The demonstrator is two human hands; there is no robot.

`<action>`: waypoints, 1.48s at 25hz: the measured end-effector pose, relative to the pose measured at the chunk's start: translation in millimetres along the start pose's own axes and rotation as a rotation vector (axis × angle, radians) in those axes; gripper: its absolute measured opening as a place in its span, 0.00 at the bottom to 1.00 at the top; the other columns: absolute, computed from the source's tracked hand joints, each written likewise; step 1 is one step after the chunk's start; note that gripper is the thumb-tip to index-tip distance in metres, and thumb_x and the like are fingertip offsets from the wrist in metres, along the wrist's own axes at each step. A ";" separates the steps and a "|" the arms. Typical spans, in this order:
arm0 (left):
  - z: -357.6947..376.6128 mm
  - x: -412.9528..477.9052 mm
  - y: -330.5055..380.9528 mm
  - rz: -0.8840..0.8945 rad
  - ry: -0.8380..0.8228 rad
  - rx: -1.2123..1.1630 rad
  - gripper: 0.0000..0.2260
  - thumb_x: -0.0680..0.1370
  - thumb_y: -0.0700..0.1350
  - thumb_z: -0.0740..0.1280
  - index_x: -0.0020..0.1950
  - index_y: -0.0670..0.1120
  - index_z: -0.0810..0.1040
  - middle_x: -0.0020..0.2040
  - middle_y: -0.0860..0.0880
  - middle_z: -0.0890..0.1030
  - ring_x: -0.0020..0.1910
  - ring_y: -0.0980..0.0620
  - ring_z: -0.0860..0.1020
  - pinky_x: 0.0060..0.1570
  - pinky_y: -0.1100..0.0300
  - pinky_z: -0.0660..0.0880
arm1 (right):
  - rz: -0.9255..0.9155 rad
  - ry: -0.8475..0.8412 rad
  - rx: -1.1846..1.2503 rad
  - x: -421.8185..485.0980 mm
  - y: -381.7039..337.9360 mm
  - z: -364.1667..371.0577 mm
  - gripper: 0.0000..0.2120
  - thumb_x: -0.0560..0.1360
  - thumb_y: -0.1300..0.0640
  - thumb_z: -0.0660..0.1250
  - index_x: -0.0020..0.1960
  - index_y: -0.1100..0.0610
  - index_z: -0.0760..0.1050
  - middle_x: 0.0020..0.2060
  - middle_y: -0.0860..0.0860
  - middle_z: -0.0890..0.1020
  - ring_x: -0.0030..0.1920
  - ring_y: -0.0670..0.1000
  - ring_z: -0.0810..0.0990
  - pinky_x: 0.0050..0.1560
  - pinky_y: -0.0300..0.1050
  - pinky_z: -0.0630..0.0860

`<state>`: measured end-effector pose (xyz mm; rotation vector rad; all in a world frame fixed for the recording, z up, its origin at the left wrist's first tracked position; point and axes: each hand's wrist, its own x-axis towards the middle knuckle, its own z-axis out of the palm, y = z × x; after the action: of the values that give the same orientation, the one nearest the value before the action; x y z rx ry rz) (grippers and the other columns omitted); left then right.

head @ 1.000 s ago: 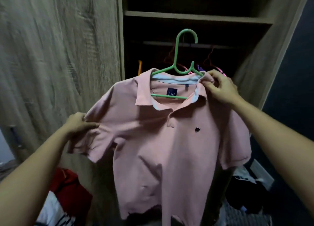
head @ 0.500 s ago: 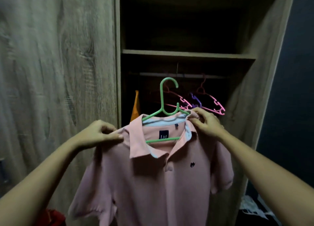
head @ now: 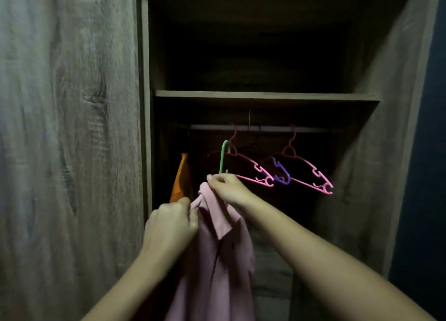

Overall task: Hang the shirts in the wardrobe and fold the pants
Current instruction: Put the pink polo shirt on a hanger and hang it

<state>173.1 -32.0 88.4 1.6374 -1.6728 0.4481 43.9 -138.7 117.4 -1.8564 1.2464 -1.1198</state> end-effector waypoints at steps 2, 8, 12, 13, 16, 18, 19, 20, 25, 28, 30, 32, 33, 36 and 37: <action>12.9 14.9 23.3 -0.048 -0.045 0.086 0.14 0.78 0.55 0.57 0.48 0.47 0.75 0.47 0.44 0.81 0.50 0.39 0.79 0.41 0.54 0.71 | -0.001 0.017 0.066 25.3 7.5 -2.1 0.20 0.74 0.48 0.63 0.63 0.53 0.74 0.55 0.52 0.80 0.59 0.51 0.76 0.64 0.47 0.71; 59.4 74.3 36.3 0.010 -0.066 -0.143 0.13 0.75 0.51 0.59 0.57 0.50 0.76 0.48 0.48 0.81 0.48 0.45 0.79 0.42 0.57 0.71 | -0.009 0.015 0.340 97.1 20.0 -19.8 0.07 0.77 0.61 0.60 0.50 0.61 0.76 0.39 0.54 0.80 0.44 0.51 0.78 0.50 0.45 0.74; 86.9 116.5 37.1 0.021 -0.004 -0.284 0.13 0.75 0.46 0.62 0.58 0.49 0.76 0.43 0.50 0.82 0.42 0.50 0.79 0.38 0.64 0.66 | -0.094 -0.048 0.312 147.1 20.4 -26.0 0.09 0.77 0.60 0.60 0.48 0.60 0.79 0.43 0.62 0.82 0.43 0.52 0.80 0.48 0.47 0.75; 92.5 127.5 35.7 0.020 0.015 -0.279 0.13 0.75 0.46 0.62 0.58 0.48 0.76 0.44 0.49 0.82 0.43 0.49 0.79 0.39 0.64 0.66 | -0.112 -0.063 0.287 160.2 20.2 -26.4 0.09 0.77 0.59 0.60 0.46 0.59 0.79 0.42 0.61 0.82 0.43 0.53 0.80 0.46 0.47 0.75; 107.5 150.7 28.9 0.000 0.004 -0.306 0.14 0.74 0.45 0.62 0.59 0.48 0.76 0.40 0.49 0.81 0.39 0.49 0.78 0.39 0.60 0.71 | -0.111 -0.060 0.226 189.4 19.4 -26.9 0.09 0.77 0.59 0.59 0.45 0.57 0.78 0.37 0.54 0.81 0.41 0.52 0.79 0.43 0.45 0.74; 118.1 159.5 24.1 -0.010 -0.017 -0.320 0.13 0.74 0.44 0.62 0.58 0.48 0.76 0.37 0.51 0.78 0.35 0.52 0.76 0.37 0.63 0.69 | -0.075 -0.077 0.225 202.0 21.3 -25.7 0.10 0.77 0.59 0.60 0.42 0.55 0.78 0.34 0.53 0.81 0.38 0.51 0.80 0.41 0.44 0.75; 123.6 162.0 21.5 -0.011 -0.023 -0.323 0.13 0.74 0.44 0.62 0.58 0.48 0.76 0.37 0.51 0.78 0.35 0.51 0.76 0.37 0.63 0.67 | -0.053 -0.080 0.217 206.7 22.5 -25.4 0.10 0.76 0.59 0.60 0.40 0.54 0.78 0.33 0.52 0.80 0.36 0.50 0.79 0.40 0.43 0.75; 128.3 163.1 19.1 -0.016 -0.035 -0.328 0.13 0.74 0.44 0.62 0.58 0.49 0.76 0.38 0.50 0.79 0.38 0.48 0.78 0.37 0.62 0.67 | -0.028 -0.088 0.205 210.7 24.7 -24.9 0.09 0.76 0.59 0.61 0.40 0.53 0.78 0.33 0.52 0.80 0.35 0.50 0.79 0.38 0.42 0.75; 144.4 154.3 8.8 -0.039 -0.098 -0.334 0.18 0.74 0.43 0.60 0.64 0.51 0.73 0.40 0.47 0.81 0.39 0.45 0.79 0.37 0.60 0.67 | 0.044 -0.143 0.158 215.4 39.4 -17.7 0.13 0.75 0.58 0.63 0.56 0.63 0.77 0.46 0.59 0.82 0.45 0.56 0.81 0.43 0.46 0.76; 144.5 156.5 7.2 -0.044 -0.118 -0.327 0.21 0.76 0.46 0.61 0.69 0.50 0.69 0.50 0.44 0.82 0.50 0.42 0.80 0.44 0.58 0.70 | 0.012 -0.133 0.057 209.0 31.7 -21.2 0.14 0.75 0.58 0.61 0.58 0.63 0.75 0.50 0.60 0.81 0.48 0.57 0.80 0.46 0.47 0.76; 137.5 153.8 8.8 -0.045 -0.138 -0.235 0.26 0.77 0.54 0.62 0.72 0.46 0.65 0.60 0.42 0.79 0.59 0.41 0.76 0.53 0.56 0.71 | -0.037 -0.024 -0.234 200.6 22.1 -28.3 0.15 0.76 0.58 0.60 0.59 0.64 0.75 0.55 0.63 0.80 0.55 0.60 0.78 0.51 0.47 0.74; 120.8 145.1 6.9 -0.063 -0.074 -0.189 0.30 0.77 0.58 0.62 0.74 0.43 0.62 0.61 0.40 0.78 0.60 0.42 0.77 0.56 0.55 0.72 | -0.187 0.163 -0.438 186.3 11.6 -33.8 0.16 0.77 0.59 0.59 0.61 0.65 0.74 0.58 0.65 0.77 0.60 0.62 0.75 0.57 0.47 0.71; 107.9 136.9 3.0 -0.074 -0.006 -0.211 0.29 0.77 0.57 0.62 0.73 0.43 0.64 0.58 0.40 0.80 0.58 0.43 0.78 0.55 0.56 0.72 | -0.306 0.234 -0.439 175.7 8.0 -33.3 0.16 0.76 0.60 0.60 0.62 0.64 0.73 0.59 0.64 0.76 0.61 0.62 0.74 0.59 0.47 0.69; 68.6 102.2 -29.6 -0.108 0.185 -0.262 0.23 0.74 0.53 0.60 0.66 0.44 0.74 0.56 0.42 0.82 0.55 0.46 0.81 0.56 0.58 0.73 | -0.655 0.304 -0.338 125.9 -8.0 -11.1 0.15 0.74 0.63 0.61 0.60 0.61 0.74 0.57 0.58 0.77 0.58 0.57 0.76 0.61 0.45 0.68; 57.0 86.3 -46.1 -0.139 0.222 -0.249 0.24 0.72 0.52 0.58 0.64 0.43 0.76 0.56 0.43 0.82 0.55 0.47 0.81 0.56 0.57 0.73 | -0.722 0.279 -0.316 108.0 -11.5 3.5 0.15 0.73 0.64 0.60 0.59 0.61 0.75 0.56 0.57 0.77 0.56 0.55 0.76 0.60 0.44 0.68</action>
<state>210.2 -138.4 100.1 1.4523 -1.3817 0.3254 72.3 -235.5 158.1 -2.5692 0.9413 -1.6740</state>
